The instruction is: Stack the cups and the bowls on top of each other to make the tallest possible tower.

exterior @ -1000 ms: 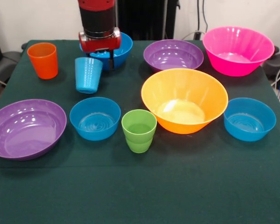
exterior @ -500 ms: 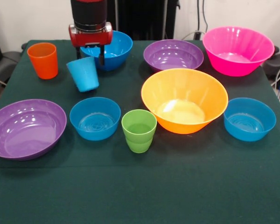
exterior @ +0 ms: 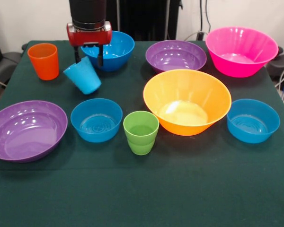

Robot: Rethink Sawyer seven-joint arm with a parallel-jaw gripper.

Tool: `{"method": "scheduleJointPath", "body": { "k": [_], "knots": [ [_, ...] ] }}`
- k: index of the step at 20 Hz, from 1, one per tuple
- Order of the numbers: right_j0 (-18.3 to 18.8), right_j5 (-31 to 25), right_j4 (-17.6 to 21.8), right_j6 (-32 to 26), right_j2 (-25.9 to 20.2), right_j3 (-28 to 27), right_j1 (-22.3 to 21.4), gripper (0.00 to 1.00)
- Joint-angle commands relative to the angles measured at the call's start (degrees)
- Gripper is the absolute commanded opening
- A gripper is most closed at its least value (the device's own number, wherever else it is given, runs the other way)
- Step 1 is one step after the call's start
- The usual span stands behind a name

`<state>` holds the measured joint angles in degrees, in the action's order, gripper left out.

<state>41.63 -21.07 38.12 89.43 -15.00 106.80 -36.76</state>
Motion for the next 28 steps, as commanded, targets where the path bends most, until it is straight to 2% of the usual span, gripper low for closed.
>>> {"method": "scheduleJointPath", "body": {
  "k": [1, 6, 7, 20, 28],
  "knots": [
    [-0.30, 4.30, 2.95, -0.56, -5.75, -1.02, 3.60, 1.00],
    [1.81, 0.77, 1.83, -3.83, -8.47, -0.64, 5.46, 1.00],
    [2.00, 0.43, 2.05, -3.92, -8.86, -0.65, 5.69, 0.00],
    [1.81, -1.24, 2.88, -3.88, -8.96, -1.29, 6.00, 0.00],
    [2.04, -3.17, -0.62, -2.73, -11.00, 3.86, -1.38, 0.00]
  ]
}}
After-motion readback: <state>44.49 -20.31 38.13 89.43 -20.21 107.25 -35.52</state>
